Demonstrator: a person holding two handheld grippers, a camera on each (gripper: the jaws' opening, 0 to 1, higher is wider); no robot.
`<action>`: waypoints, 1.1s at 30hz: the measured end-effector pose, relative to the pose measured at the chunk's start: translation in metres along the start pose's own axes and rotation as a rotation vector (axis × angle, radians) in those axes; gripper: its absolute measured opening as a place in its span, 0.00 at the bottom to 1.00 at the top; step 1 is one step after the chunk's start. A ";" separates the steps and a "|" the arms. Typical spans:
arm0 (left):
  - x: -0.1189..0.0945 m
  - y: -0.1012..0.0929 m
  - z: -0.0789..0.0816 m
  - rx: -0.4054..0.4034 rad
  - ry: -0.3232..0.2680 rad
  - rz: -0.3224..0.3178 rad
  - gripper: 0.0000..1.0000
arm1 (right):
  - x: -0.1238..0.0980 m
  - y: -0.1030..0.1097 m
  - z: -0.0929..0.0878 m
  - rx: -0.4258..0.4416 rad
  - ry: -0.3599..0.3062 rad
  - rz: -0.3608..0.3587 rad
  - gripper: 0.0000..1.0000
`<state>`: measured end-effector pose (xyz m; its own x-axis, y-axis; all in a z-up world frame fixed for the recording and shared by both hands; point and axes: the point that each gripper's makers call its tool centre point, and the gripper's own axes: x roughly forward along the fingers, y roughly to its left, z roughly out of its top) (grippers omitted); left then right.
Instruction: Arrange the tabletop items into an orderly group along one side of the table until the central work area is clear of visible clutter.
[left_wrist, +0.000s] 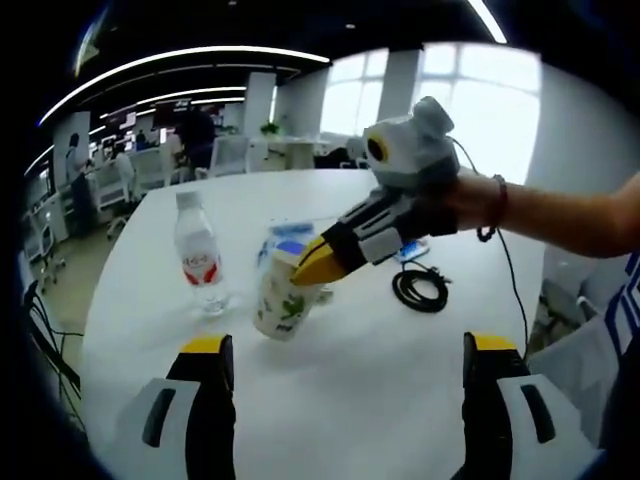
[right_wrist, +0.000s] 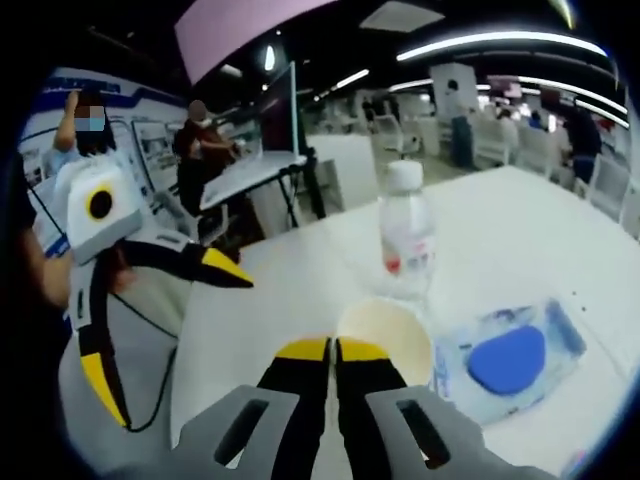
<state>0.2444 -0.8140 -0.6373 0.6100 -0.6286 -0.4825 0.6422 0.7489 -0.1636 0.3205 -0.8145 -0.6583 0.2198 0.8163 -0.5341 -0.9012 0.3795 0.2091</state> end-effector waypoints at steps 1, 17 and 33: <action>0.000 0.000 0.000 0.000 0.001 0.001 0.93 | 0.003 0.001 0.001 0.002 0.001 0.002 0.00; -0.001 0.006 -0.006 -0.004 0.007 0.004 0.92 | 0.034 -0.002 -0.003 -0.064 0.100 -0.029 0.00; 0.003 0.002 -0.009 -0.006 0.015 -0.015 0.92 | 0.049 0.008 -0.009 -0.276 0.233 -0.001 0.00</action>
<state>0.2438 -0.8127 -0.6473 0.5933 -0.6363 -0.4930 0.6481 0.7409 -0.1763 0.3210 -0.7755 -0.6903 0.1586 0.6824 -0.7136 -0.9749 0.2227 -0.0037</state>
